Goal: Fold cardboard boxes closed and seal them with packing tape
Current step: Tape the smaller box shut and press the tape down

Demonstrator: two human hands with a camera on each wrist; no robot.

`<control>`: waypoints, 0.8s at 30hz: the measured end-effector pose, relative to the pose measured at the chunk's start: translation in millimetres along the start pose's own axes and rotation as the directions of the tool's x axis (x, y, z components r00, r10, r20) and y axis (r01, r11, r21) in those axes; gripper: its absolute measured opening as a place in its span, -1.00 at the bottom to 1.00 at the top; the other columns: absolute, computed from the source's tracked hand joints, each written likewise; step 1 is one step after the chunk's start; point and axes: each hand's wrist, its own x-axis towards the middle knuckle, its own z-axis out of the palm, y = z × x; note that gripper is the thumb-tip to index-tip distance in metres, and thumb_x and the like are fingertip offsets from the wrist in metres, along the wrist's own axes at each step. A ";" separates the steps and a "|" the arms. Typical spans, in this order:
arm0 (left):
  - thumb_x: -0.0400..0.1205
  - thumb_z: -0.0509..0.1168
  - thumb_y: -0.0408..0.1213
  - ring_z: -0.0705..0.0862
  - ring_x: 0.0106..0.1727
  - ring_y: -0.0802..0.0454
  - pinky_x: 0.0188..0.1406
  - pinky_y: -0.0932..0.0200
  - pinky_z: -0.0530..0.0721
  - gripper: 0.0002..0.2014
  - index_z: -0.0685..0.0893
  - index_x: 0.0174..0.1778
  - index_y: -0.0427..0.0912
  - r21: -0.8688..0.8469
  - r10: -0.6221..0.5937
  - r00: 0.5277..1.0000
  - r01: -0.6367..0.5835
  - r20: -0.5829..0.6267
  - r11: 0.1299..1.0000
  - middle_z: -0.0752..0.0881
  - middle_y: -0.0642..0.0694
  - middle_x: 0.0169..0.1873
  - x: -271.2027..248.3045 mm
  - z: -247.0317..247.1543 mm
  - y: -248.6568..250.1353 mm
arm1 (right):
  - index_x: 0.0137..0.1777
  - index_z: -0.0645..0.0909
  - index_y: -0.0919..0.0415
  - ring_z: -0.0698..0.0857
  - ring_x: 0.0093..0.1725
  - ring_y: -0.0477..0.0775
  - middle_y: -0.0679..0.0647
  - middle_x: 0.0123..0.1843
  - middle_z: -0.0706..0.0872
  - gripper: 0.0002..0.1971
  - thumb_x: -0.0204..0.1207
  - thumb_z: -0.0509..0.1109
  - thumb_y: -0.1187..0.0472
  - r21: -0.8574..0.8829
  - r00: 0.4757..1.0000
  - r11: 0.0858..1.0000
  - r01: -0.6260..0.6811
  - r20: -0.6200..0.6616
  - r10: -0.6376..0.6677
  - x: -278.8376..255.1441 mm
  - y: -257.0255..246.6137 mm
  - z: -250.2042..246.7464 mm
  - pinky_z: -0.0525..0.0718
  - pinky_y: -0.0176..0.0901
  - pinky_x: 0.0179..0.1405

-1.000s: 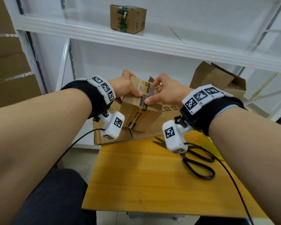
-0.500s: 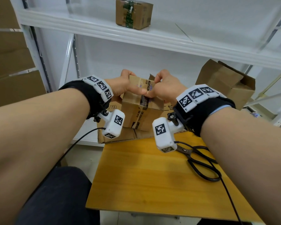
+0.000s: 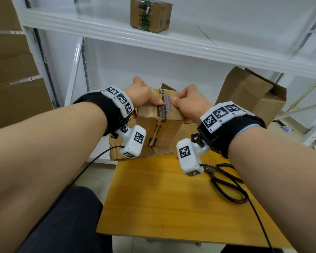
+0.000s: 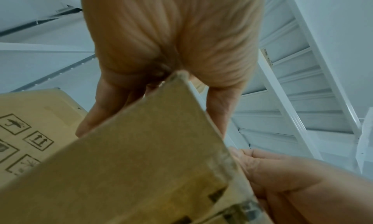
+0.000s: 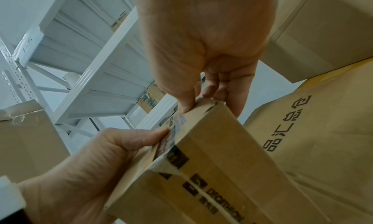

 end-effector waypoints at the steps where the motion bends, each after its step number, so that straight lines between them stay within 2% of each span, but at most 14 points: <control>1: 0.42 0.59 -0.19 0.78 -0.02 -0.29 -0.05 -0.39 0.76 -0.36 0.33 0.27 -0.05 -0.008 -0.006 1.000 0.006 -0.014 1.000 0.70 -0.21 0.08 1.5 0.0 0.6 | 0.23 0.37 0.07 0.83 -0.07 0.17 0.12 0.05 0.76 -0.71 0.69 0.36 -0.02 0.015 1.000 1.000 -0.008 0.014 0.008 -0.8 0.4 -0.7 0.87 0.20 -0.14; 3: 0.58 0.46 -0.14 0.76 0.05 -0.31 0.01 -0.38 0.75 -0.44 0.30 0.37 -0.11 -0.016 -0.019 0.999 0.018 -0.048 1.000 0.68 -0.25 0.13 4.0 0.3 2.7 | 0.28 0.34 0.06 0.82 -0.05 0.13 0.10 0.10 0.76 -0.60 0.64 0.41 -0.11 0.056 0.997 0.998 -0.038 0.065 0.034 -2.5 0.4 -2.1 0.87 0.16 -0.16; 5: 0.67 0.30 0.02 0.72 0.12 -0.31 0.10 -0.35 0.73 -0.44 0.25 0.46 -0.15 0.008 -0.014 0.998 0.014 -0.056 1.000 0.64 -0.28 0.22 6.1 2.3 4.8 | 0.39 0.29 0.06 0.79 0.03 0.12 0.07 0.15 0.71 -0.30 0.45 0.53 -0.27 0.061 0.986 0.995 -0.080 0.155 0.069 -5.1 -0.8 -1.3 0.87 0.12 -0.15; 6: 0.65 0.23 0.16 0.71 0.14 -0.32 0.12 -0.34 0.72 -0.36 0.23 0.50 -0.15 0.017 -0.012 0.999 0.013 -0.044 1.000 0.62 -0.28 0.24 6.2 3.1 5.5 | 0.43 0.27 0.06 0.78 0.06 0.13 0.06 0.18 0.69 -0.14 0.32 0.60 -0.34 0.038 0.978 0.995 -0.094 0.192 0.085 -6.3 -1.6 -0.2 0.86 0.13 -0.15; 7: 0.57 0.18 0.31 0.71 0.15 -0.33 0.14 -0.34 0.71 -0.23 0.20 0.54 -0.12 0.023 -0.012 1.000 0.013 -0.027 1.000 0.61 -0.29 0.26 6.7 3.3 5.6 | 0.45 0.26 0.06 0.76 0.08 0.13 0.05 0.19 0.68 -0.04 0.21 0.65 -0.37 0.016 0.973 0.995 -0.101 0.210 0.095 -6.5 -1.9 1.0 0.86 0.13 -0.16; 9: 0.32 0.15 0.52 0.72 0.16 -0.35 0.15 -0.36 0.69 0.02 0.17 0.59 -0.08 0.003 -0.005 1.000 0.005 0.018 1.000 0.61 -0.29 0.29 10.2 2.1 3.0 | 0.45 0.27 0.06 0.75 0.08 0.13 0.06 0.20 0.68 0.03 0.12 0.70 -0.37 -0.002 0.972 0.994 -0.112 0.205 0.110 -4.4 -1.9 2.4 0.85 0.15 -0.11; 11: 0.14 0.28 0.62 0.76 0.11 -0.36 0.08 -0.40 0.72 0.20 0.22 0.57 -0.09 -0.056 0.012 0.995 -0.007 0.096 0.998 0.66 -0.28 0.25 15.8 0.5 -2.3 | 0.45 0.28 0.06 0.77 0.06 0.17 0.08 0.19 0.70 -0.02 0.16 0.70 -0.32 0.008 0.972 0.991 -0.136 0.195 0.132 -1.8 -3.1 1.2 0.83 0.22 -0.02; 13: 0.02 0.49 0.58 0.78 0.08 -0.36 0.03 -0.41 0.73 0.29 0.33 0.52 -0.21 -0.062 0.029 0.986 -0.019 0.163 0.998 0.70 -0.31 0.20 17.3 -2.0 -6.7 | 0.46 0.27 0.06 0.79 0.02 0.22 0.12 0.16 0.72 -0.12 0.30 0.66 -0.25 0.004 0.970 0.987 -0.160 0.188 0.156 0.6 -7.6 1.3 0.83 0.25 0.00; 14: -0.02 0.58 0.49 0.78 0.08 -0.33 0.02 -0.39 0.74 0.25 0.38 0.47 -0.21 -0.052 0.042 0.984 -0.034 0.172 0.998 0.71 -0.31 0.18 14.2 -2.9 -7.1 | 0.47 0.26 0.08 0.79 0.03 0.25 0.15 0.16 0.72 -0.17 0.37 0.62 -0.23 -0.017 0.970 0.986 -0.165 0.179 0.165 1.9 -10.3 2.0 0.82 0.27 0.03; 17: -0.14 0.69 0.33 0.76 0.11 -0.20 0.07 -0.31 0.75 0.10 0.38 0.25 0.00 -0.027 0.074 0.985 -0.070 0.158 0.997 0.68 -0.19 0.18 3.7 -5.8 -6.8 | 0.50 0.28 0.18 0.76 0.12 0.34 0.26 0.23 0.69 -0.38 0.62 0.38 -0.17 -0.053 0.978 0.988 -0.146 0.142 0.153 4.5 -14.2 2.6 0.79 0.31 0.11; 19: -0.15 0.75 0.20 0.74 0.16 -0.21 0.11 -0.32 0.74 0.15 0.31 0.31 0.06 -0.058 0.070 0.978 -0.060 0.196 0.997 0.63 -0.16 0.24 0.2 -8.0 -7.9 | 0.46 0.37 0.20 0.80 0.05 0.32 0.27 0.20 0.73 -0.50 0.74 0.12 -0.17 -0.002 0.982 0.992 -0.128 0.142 0.127 4.0 -11.0 -0.1 0.83 0.29 0.02; 20: -0.11 0.77 0.10 0.73 0.18 -0.23 0.12 -0.33 0.73 0.17 0.27 0.37 0.08 -0.077 0.066 0.976 -0.051 0.209 0.996 0.60 -0.16 0.26 0.0 -8.8 -9.2 | 0.43 0.43 0.19 0.81 0.01 0.31 0.26 0.16 0.75 -0.47 0.74 0.06 -0.23 0.033 0.979 0.990 -0.139 0.155 0.132 2.3 -8.2 -2.0 0.85 0.29 -0.04; 22: 0.06 0.77 -0.09 0.71 0.20 -0.24 0.13 -0.34 0.73 0.13 0.19 0.44 0.08 -0.100 0.065 0.975 -0.045 0.213 0.994 0.58 -0.17 0.28 0.6 -9.4 -12.2 | 0.38 0.50 0.15 0.81 0.00 0.30 0.22 0.13 0.75 -0.33 0.61 0.14 -0.43 0.076 0.961 0.980 -0.185 0.224 0.164 -3.2 -3.4 -4.1 0.85 0.29 -0.06; 24: 0.36 0.64 -0.07 0.73 0.17 -0.22 0.13 -0.30 0.74 -0.11 0.18 0.44 0.05 -0.080 0.055 0.985 -0.042 0.166 0.996 0.61 -0.20 0.25 -0.2 -5.7 -13.1 | 0.36 0.54 0.11 0.81 0.05 0.29 0.18 0.16 0.77 -0.25 0.45 0.31 -0.51 0.029 0.928 0.983 -0.179 0.337 0.159 -5.8 1.0 -2.1 0.83 0.28 0.02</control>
